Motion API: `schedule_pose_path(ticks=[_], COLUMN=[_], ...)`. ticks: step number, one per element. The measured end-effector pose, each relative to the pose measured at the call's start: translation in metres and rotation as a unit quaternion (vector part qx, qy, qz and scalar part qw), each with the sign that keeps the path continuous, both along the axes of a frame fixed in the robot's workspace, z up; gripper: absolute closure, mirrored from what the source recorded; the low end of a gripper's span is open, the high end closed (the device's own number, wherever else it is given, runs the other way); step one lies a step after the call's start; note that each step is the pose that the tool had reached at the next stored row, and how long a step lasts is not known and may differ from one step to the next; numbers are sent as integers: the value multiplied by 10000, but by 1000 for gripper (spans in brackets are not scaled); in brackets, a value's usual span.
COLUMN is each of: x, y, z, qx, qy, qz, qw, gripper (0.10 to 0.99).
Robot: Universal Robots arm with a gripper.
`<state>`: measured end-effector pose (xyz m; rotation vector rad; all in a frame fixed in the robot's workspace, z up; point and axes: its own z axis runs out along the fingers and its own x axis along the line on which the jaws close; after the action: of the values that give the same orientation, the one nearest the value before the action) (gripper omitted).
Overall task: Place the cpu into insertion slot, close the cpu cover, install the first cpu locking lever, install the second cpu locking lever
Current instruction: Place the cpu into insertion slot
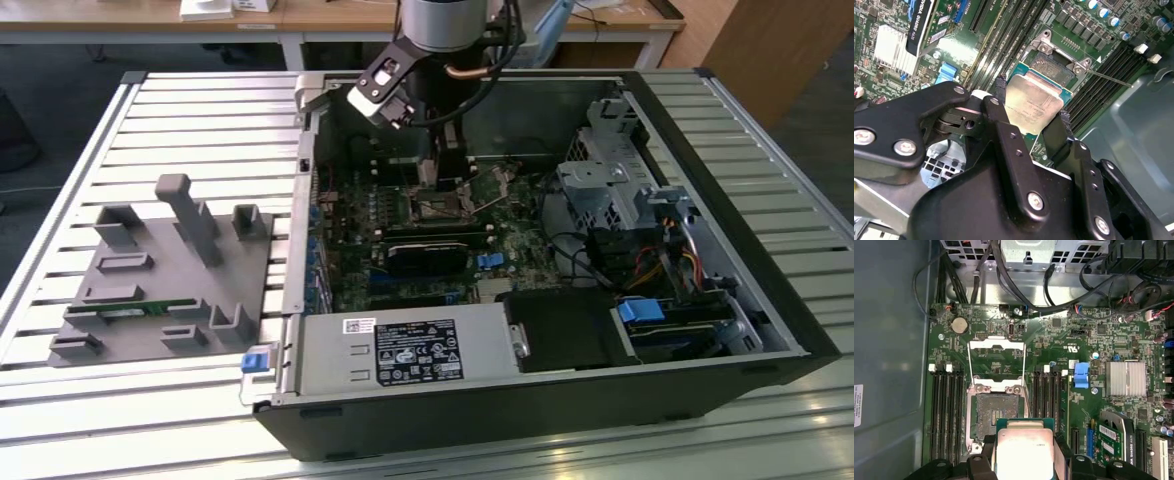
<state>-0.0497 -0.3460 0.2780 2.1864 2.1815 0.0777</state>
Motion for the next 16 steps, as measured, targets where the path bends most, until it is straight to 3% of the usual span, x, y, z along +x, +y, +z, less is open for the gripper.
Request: schedule_pose_path(ticks=[10, 16], x=[0, 17], y=[12, 105], z=[-25, -69], qx=[-6, -6], qy=[1, 5], qz=[-1, 0], qw=[10000, 10000], gripper=[545, 545])
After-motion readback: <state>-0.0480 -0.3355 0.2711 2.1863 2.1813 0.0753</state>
